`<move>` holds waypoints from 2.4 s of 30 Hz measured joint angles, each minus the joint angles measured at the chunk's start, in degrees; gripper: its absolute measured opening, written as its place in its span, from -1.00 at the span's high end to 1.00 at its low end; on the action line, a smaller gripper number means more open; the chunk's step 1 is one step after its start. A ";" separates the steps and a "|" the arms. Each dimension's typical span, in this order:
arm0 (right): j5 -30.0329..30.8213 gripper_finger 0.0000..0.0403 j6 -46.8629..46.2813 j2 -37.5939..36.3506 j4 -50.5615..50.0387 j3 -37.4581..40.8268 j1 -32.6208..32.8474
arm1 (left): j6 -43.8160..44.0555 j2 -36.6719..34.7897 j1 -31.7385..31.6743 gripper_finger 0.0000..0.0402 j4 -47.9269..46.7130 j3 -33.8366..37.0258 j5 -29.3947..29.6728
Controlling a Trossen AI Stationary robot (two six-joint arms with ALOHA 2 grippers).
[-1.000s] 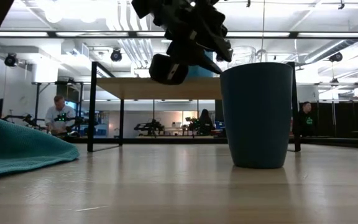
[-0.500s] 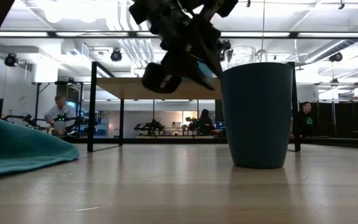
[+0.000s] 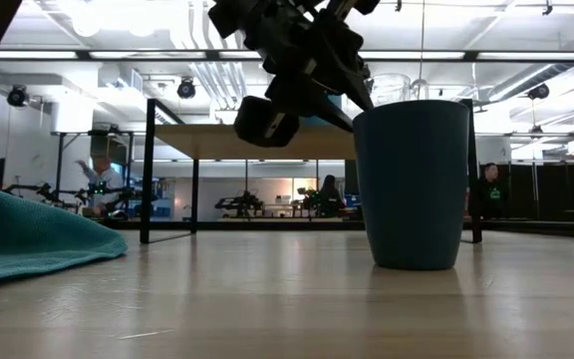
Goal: Stack small to large cups/mugs on shelf
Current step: Put the blue cup on the shelf
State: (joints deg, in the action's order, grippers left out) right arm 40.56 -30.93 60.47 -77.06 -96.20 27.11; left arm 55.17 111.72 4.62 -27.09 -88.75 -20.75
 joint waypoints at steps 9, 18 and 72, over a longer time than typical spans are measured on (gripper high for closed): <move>0.00 0.65 -0.10 0.04 0.00 0.00 0.00 | 0.05 0.32 0.33 0.63 0.15 0.09 0.00; 0.00 0.64 -0.09 0.04 0.01 0.00 0.00 | 0.18 1.57 0.37 0.63 1.77 -0.13 -0.02; 0.02 0.64 1.59 0.00 -0.21 0.00 0.00 | -3.62 -16.08 -0.97 1.00 -18.54 -1.67 3.29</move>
State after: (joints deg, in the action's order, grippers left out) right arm 40.58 -29.34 60.47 -77.26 -96.20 27.11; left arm 51.55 95.64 3.65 -45.64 -90.42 -17.46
